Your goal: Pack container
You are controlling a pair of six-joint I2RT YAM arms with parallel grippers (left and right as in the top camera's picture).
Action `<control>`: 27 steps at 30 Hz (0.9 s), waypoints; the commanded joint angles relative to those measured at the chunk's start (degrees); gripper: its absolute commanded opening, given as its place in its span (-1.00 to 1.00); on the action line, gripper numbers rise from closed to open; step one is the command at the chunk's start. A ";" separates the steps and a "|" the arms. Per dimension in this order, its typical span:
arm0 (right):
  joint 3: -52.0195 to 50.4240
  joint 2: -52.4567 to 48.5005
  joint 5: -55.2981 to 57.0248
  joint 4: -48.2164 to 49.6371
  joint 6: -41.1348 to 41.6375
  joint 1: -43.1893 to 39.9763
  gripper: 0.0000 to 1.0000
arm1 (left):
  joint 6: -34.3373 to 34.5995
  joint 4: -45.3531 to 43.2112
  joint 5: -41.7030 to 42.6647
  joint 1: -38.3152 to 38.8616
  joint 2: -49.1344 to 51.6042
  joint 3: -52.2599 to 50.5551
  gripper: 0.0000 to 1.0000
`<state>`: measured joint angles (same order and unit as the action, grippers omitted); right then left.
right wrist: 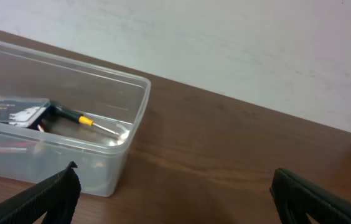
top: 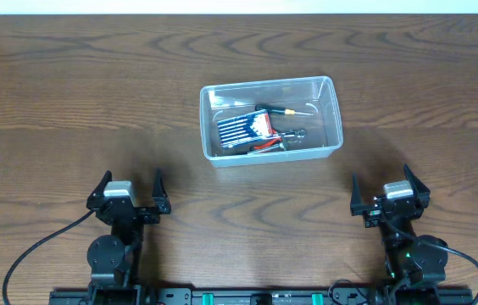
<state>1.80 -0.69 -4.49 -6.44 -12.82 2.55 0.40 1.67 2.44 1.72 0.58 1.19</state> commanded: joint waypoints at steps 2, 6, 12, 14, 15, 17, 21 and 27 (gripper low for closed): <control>-0.31 0.42 0.15 0.04 -0.31 0.48 0.98 | -4.90 2.08 2.97 0.61 -0.48 -0.96 0.97; -0.31 0.42 0.17 0.02 -0.31 0.48 0.98 | -5.49 2.08 2.93 1.40 -0.46 -0.96 0.97; -0.31 0.42 0.15 0.04 -0.31 0.48 0.99 | -4.81 2.08 2.97 1.64 -0.46 -0.96 0.97; -0.31 0.42 0.17 0.04 -0.31 0.48 0.99 | -4.66 2.08 2.97 1.64 -0.46 -0.96 0.97; -0.31 0.42 0.17 0.04 -0.31 0.48 0.98 | -4.66 2.08 2.99 1.64 -0.46 -0.96 0.97; -0.31 0.42 0.17 0.04 -0.31 0.48 0.98 | -4.66 2.08 2.99 1.64 -0.46 -0.96 0.97; -0.31 0.42 0.15 0.04 -0.31 0.48 0.98 | -4.63 2.05 2.99 1.64 -0.46 -0.96 0.97; -0.31 0.42 0.17 0.04 -0.31 0.48 0.99 | -3.15 2.01 2.93 1.64 -0.46 -0.96 0.97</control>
<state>1.80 -0.67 -4.49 -6.44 -12.82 2.55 -3.22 1.69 3.90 3.14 0.58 1.21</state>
